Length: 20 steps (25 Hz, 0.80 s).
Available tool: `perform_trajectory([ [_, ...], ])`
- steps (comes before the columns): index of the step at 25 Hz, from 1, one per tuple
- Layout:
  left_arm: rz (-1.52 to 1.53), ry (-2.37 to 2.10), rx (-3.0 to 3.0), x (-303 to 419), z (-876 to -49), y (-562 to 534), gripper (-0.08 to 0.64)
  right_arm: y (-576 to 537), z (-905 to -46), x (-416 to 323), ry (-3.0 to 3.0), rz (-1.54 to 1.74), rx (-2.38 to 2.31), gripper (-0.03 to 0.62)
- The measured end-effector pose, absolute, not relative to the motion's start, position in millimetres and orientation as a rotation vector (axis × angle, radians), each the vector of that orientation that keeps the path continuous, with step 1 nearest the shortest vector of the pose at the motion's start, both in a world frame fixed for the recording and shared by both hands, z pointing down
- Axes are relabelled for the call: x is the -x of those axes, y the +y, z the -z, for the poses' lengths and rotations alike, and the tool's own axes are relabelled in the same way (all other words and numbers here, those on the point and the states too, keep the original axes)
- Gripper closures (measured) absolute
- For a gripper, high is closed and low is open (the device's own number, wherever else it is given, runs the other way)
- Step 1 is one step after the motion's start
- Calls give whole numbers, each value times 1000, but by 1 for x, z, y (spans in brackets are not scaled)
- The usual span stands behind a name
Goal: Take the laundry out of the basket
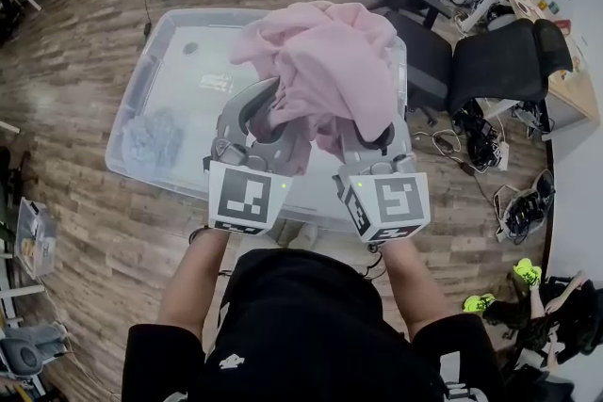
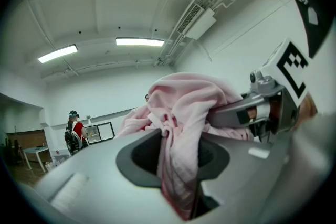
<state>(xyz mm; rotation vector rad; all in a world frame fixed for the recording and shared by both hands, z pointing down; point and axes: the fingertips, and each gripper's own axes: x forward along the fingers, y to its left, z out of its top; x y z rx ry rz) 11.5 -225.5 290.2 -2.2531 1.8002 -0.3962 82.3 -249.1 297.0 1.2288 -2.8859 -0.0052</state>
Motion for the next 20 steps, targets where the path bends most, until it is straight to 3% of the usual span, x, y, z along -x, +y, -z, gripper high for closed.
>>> perform_trajectory([
  [20, 207, 1852, 2213, 10, -251, -132, 440, -160, -256, -59, -2967, 91, -1176, 523],
])
